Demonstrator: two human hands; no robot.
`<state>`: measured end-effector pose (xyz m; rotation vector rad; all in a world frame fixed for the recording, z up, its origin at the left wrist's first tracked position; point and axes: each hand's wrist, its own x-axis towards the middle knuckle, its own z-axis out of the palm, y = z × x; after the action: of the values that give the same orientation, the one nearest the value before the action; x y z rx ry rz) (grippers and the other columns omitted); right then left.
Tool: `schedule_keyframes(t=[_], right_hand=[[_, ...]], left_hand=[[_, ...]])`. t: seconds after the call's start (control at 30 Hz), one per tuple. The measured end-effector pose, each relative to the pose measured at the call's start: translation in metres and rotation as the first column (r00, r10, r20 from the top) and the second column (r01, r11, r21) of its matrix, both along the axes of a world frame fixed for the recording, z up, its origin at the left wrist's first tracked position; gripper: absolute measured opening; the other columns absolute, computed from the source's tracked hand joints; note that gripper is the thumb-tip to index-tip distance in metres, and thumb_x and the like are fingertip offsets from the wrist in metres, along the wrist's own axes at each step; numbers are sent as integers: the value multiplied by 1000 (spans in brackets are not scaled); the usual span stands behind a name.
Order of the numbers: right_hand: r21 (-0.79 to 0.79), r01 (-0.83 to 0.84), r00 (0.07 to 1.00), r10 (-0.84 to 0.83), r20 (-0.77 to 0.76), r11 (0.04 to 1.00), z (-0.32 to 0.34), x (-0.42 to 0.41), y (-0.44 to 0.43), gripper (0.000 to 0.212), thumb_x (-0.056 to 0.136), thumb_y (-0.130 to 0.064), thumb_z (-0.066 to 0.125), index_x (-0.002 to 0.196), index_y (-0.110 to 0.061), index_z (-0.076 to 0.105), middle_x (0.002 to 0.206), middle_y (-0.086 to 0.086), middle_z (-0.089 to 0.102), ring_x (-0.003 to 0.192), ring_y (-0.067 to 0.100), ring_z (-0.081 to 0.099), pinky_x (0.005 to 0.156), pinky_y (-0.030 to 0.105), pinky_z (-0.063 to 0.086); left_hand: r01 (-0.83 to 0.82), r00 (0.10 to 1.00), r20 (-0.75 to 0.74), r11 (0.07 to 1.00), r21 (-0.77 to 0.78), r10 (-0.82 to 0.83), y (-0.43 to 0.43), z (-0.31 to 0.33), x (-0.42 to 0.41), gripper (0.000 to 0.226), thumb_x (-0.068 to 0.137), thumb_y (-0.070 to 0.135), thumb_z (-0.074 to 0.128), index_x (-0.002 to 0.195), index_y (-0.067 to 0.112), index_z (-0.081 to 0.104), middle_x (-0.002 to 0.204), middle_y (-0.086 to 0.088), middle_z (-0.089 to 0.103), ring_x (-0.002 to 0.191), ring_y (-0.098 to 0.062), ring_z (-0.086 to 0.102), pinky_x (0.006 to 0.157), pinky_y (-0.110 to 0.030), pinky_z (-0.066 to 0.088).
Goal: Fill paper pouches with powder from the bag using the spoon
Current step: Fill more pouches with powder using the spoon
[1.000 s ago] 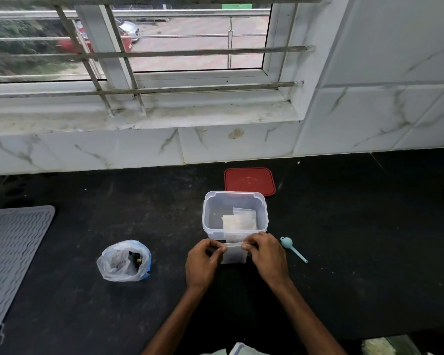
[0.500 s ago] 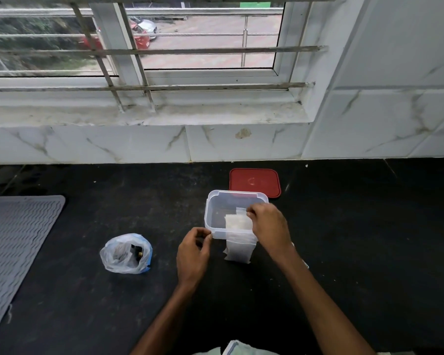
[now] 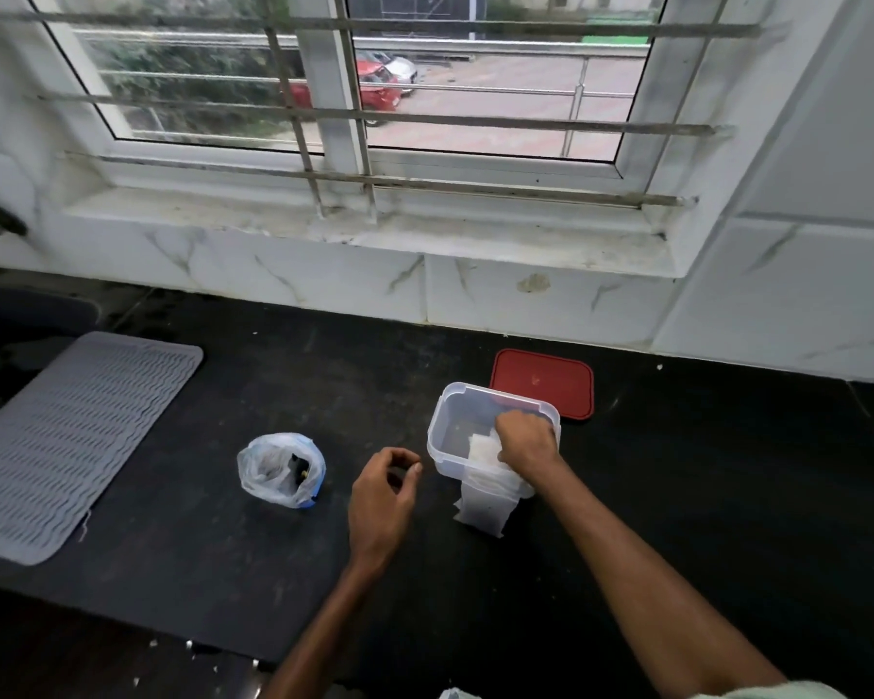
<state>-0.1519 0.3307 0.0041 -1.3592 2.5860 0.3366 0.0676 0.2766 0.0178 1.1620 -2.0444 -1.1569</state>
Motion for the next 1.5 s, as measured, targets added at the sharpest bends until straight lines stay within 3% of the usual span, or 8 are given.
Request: schedule_keyframes(t=[0.27,0.47,0.6,0.87,1.0,1.2,1.4,1.5], right_hand=[[-524,69,995,-20,99,849,69,26,24,37,80,-36,79,111,-20,65,101,0,70,90,21,70,75,35,55],[-663,149,929,126,348,733,93,74,31,33,85,-37,75,114,-24,67,99,-4,74,90,12,68,79,24,51],[-652,255,808,213,549,714,80,86,31,24,85,-30,76,107,-27,68,94,-8,74,85,6,68,84,31,58],[-627,485,709,145,690,610,67,105,26,38,82,-26,79,109,-26,52,94,-9,74,83,7,71,76,32,61],[-516,566,619,83,781,643,70,112,20,17,84,-32,76,96,-28,65,93,-11,73,86,6,70,81,36,61],[-503,458,593,169,787,733,91,125,11,41,92,-32,67,132,-40,59,116,-13,69,102,0,63,83,13,47],[-486,290,695,168,699,825,97,126,8,61,88,-29,73,134,-58,46,110,-22,71,105,-3,63,96,21,47],[-524,195,771,200,604,829,100,136,3,59,88,-27,73,133,-56,48,108,-18,73,98,-2,65,97,21,46]], left_hand=[[-41,976,-214,999,20,45,16,27,-11,13,89,14,69,97,24,66,94,12,69,85,-5,64,71,-15,49],[30,978,-206,999,12,-27,7,50,-8,24,89,29,70,112,31,64,118,14,62,105,-4,60,84,-31,56],[-26,985,-170,1000,3,26,0,47,10,13,90,21,69,84,32,65,109,11,63,97,-5,62,86,-44,56],[-7,971,-239,998,55,20,-5,40,24,16,86,17,74,97,25,65,94,12,67,88,-8,65,77,-40,58],[-28,942,-332,997,66,48,-12,37,25,22,88,8,70,104,23,67,99,8,67,93,-14,64,81,-43,57],[70,931,-362,997,23,-57,-29,38,35,26,89,7,68,110,21,68,104,5,67,98,-15,65,83,-39,56],[263,939,-227,965,-10,-259,-64,40,54,58,77,15,83,128,25,57,101,7,63,94,-10,62,82,-23,53],[331,936,-107,942,-56,-335,-77,42,55,44,73,24,85,111,27,64,107,11,60,95,-4,62,82,-30,56]])
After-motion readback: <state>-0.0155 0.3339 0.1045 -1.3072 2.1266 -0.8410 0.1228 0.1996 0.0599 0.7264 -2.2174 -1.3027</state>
